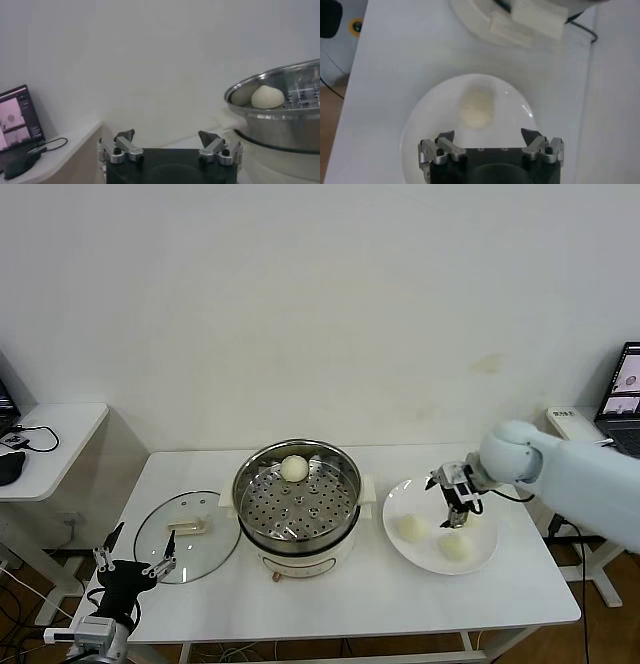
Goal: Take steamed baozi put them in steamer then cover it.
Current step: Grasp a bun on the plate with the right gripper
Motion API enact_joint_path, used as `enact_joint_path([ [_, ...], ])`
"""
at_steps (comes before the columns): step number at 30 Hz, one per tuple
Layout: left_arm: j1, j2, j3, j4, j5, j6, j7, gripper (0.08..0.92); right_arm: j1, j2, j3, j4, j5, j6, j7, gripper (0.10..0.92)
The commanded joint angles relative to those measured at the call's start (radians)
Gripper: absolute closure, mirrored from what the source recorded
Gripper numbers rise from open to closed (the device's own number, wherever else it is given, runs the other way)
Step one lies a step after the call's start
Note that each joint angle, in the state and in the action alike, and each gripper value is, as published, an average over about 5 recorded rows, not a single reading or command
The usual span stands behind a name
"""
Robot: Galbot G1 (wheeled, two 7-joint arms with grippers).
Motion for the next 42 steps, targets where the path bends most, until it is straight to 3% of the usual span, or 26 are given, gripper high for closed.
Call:
enact_joint_path([
  [1, -0.001, 0.0, -0.003, 0.005, 0.0, -0.001, 0.0, 0.177, -0.195, 0.103, 0.111, -0.116, -0.07, -0.015, 0.008, 0.202],
  [12, -0.007, -0.004, -0.002, 0.018, 0.003, -0.001, 0.0, 0.177, -0.241, 0.211, 0.153, -0.258, -0.128, 0.004, 0.013, 0.203],
  [24, -0.01, -0.004, -0.004, 0.031, 0.002, -0.004, 0.0, 0.177, -0.248, 0.235, 0.16, -0.3, -0.145, 0.004, 0.011, 0.212],
  [42, -0.004, -0.01, -0.005, 0.024, 0.003, -0.005, -0.001, 0.177, -0.236, 0.238, 0.172, -0.296, -0.142, -0.009, -0.021, 0.392],
])
